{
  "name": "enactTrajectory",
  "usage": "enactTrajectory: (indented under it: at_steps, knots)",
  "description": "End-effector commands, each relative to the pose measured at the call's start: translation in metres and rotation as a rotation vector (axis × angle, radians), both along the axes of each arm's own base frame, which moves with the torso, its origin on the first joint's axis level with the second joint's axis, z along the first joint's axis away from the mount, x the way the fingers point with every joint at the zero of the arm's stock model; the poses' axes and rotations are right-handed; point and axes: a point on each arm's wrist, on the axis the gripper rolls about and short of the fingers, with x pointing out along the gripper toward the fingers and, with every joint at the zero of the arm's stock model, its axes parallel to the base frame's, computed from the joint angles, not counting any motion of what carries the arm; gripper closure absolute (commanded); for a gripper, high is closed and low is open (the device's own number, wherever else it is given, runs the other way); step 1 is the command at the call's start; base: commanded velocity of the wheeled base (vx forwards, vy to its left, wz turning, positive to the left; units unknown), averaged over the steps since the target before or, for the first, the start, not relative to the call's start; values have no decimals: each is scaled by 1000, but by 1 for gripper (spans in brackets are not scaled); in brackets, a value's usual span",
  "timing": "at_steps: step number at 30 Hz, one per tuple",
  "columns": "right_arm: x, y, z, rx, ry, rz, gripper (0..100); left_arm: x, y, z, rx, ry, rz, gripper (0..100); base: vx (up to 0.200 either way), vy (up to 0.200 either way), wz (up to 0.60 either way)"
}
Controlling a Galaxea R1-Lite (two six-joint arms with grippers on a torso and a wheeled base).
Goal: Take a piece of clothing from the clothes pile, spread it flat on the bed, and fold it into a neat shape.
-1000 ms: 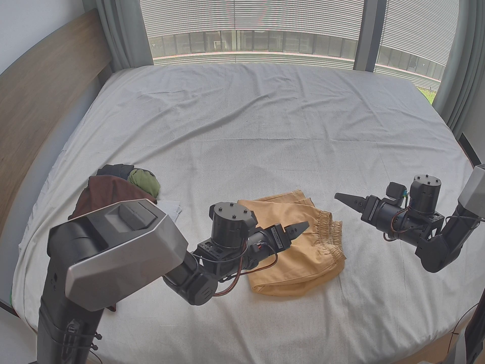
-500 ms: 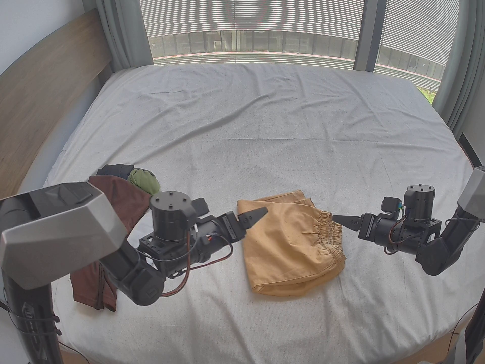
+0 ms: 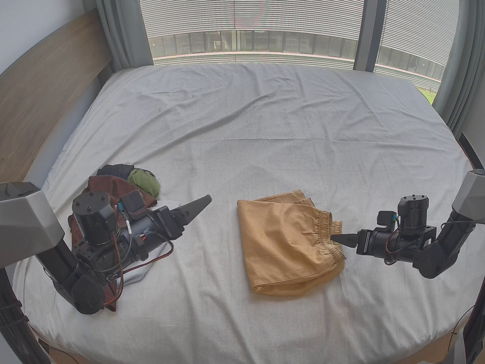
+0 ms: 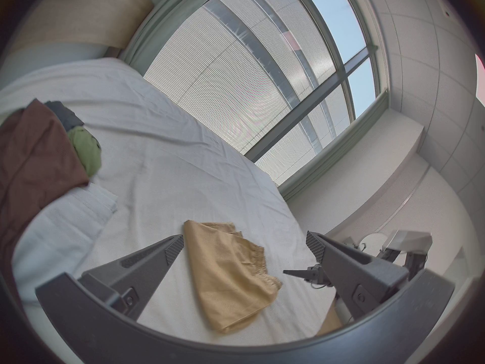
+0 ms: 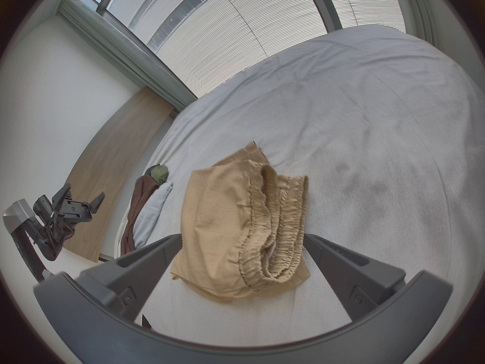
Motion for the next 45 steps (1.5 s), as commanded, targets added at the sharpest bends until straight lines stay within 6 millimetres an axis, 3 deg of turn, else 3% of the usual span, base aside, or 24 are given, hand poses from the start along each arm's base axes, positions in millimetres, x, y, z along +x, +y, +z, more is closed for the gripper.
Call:
enactTrajectory:
  at_steps: [1,7,19,28,37,45]
  knots:
    - [3,-5,-23,-16,70,-14,0,-6,19,-9,68,7,37,0,0,0,0]
    - [6,-9,-42,-25,127,-27,0,-13,35,-23,200,-36,21,0,0,0,0]
    - [15,-4,-67,-24,177,-21,0,-16,36,-23,197,-37,3,0,0,0,0]
    - [18,11,-86,-30,189,19,0,-15,36,-30,208,-14,0,0,0,0,0]
    - [17,31,-86,20,153,44,0,-16,36,-31,208,-11,-3,0,0,0,0]
    - [18,34,-87,24,144,49,0,-17,36,-33,213,0,-5,0,0,0,0]
